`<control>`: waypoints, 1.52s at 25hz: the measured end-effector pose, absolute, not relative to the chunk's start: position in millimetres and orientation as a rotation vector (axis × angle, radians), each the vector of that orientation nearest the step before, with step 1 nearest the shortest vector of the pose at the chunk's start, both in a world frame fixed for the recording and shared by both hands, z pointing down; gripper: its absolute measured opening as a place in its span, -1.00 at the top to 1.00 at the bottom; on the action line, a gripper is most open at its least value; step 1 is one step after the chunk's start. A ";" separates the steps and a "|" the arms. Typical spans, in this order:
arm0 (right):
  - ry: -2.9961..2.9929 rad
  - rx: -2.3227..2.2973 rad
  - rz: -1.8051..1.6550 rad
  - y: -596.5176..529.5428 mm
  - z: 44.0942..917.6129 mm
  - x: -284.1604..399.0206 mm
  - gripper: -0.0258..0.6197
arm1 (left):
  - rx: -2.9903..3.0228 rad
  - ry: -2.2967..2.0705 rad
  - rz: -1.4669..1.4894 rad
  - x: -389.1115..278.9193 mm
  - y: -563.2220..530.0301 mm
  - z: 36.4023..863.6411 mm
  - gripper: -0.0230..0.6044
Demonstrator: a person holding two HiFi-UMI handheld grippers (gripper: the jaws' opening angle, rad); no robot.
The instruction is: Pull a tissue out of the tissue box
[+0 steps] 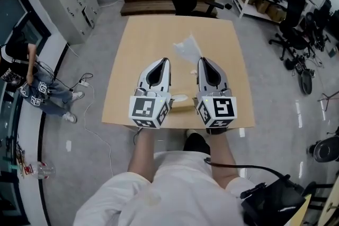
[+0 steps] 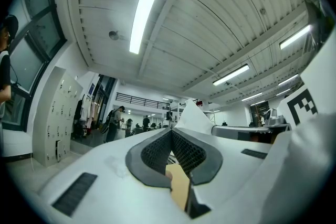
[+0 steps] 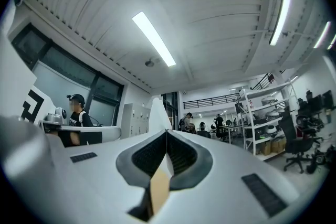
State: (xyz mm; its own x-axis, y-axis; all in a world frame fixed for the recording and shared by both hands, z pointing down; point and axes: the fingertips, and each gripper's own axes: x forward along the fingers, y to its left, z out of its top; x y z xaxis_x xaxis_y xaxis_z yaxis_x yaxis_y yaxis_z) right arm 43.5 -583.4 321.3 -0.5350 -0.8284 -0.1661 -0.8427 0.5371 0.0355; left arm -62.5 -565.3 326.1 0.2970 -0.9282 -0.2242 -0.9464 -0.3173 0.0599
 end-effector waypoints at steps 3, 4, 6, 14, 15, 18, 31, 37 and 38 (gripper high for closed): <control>2.631 -1.454 0.156 -581.5 324.4 45.5 0.90 | -2.476 1.772 0.327 -59.1 -564.2 328.3 0.92; 2.632 -1.457 0.153 -581.2 325.8 45.3 0.90 | -2.480 1.770 0.327 -58.7 -564.4 329.2 0.92; 2.635 -1.464 0.151 -582.1 328.2 45.6 0.90 | -2.488 1.767 0.328 -57.5 -566.4 330.8 0.92; 2.644 -1.502 0.117 -590.7 339.4 56.5 0.90 | -2.521 1.770 0.295 -46.3 -575.9 344.0 0.92; 2.652 -1.505 0.108 -592.0 343.3 56.7 0.90 | -2.526 1.778 0.287 -46.4 -577.4 348.4 0.92; 2.682 -1.507 0.078 -595.8 356.6 53.4 0.90 | -2.542 1.816 0.264 -51.0 -582.6 363.7 0.92; 2.806 -1.541 -0.031 -618.4 416.7 40.7 0.90 | -2.558 2.007 0.116 -75.4 -600.7 434.8 0.92; 2.824 -1.572 -0.020 -624.6 427.6 32.0 0.91 | -2.571 2.018 0.126 -84.3 -604.4 443.5 0.92; 2.823 -1.571 -0.027 -625.7 428.2 31.6 0.91 | -2.573 2.015 0.130 -84.3 -605.1 443.1 0.92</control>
